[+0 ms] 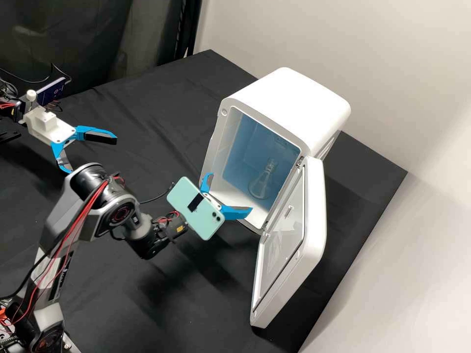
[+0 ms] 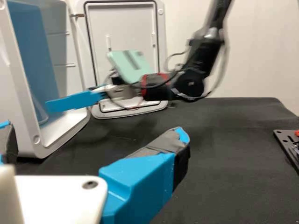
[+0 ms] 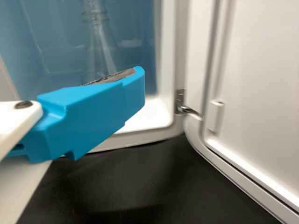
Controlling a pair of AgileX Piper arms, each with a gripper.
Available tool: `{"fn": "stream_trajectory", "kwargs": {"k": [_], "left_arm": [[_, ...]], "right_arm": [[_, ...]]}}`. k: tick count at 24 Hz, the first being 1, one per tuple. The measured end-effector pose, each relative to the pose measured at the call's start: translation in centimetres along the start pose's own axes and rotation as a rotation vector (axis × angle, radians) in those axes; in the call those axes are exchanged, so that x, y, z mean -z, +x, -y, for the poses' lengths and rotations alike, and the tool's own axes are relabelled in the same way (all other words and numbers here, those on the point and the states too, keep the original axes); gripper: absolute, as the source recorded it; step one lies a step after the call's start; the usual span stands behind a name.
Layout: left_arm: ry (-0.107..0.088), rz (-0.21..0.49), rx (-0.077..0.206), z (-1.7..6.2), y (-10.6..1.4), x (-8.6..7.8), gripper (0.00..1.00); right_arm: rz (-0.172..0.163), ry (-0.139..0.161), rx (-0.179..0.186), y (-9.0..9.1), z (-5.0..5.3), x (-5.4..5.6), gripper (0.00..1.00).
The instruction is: Place the flask in the incubator
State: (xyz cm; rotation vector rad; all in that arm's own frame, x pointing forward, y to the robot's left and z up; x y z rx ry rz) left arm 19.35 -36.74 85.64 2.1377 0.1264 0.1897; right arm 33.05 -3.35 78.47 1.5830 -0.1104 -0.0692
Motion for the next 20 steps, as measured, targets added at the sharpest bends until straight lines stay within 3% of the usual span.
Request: {"fn": "stream_trajectory", "kwargs": {"k": [3,6,7,9,10,12,16,20], "left_arm": [[0.001,-0.004,-0.003,-0.06,-0.1,0.1,1.0],[0.016,-0.039,-0.047,-0.97,-0.6,0.6,1.0],[0.01,-0.049,-0.067,-1.38,-0.8,0.8,1.0],[-0.037,-0.052,-0.121,-2.43,-1.2,0.7,1.0],[-0.042,-0.051,-0.145,-2.9,-1.3,0.7,1.0],[-0.042,-0.054,-0.167,-3.22,-1.4,0.8,1.0],[-0.041,-0.06,-0.169,-3.28,-1.4,1.0,1.0],[-0.041,-0.06,-0.169,-3.28,-1.4,1.0,1.0]], "right_arm": [[0.022,-0.017,-0.009,-2.9,-0.6,0.3,1.0],[0.021,-0.022,0.006,-5.7,-1.1,0.6,1.0],[0.016,-0.017,0.007,-6.4,-1.3,0.7,1.0],[0.012,-0.019,0.005,-7.7,-1.6,0.9,1.0],[0.005,-0.019,-0.002,-8.3,-1.9,1.1,1.0],[-0.009,-0.013,-0.013,-9.3,-2.1,1.6,1.0],[-0.029,0.0,-0.029,-10.7,-2.2,2.4,1.0],[-0.046,0.045,-0.05,-11.4,-2.7,2.6,1.0]]}}
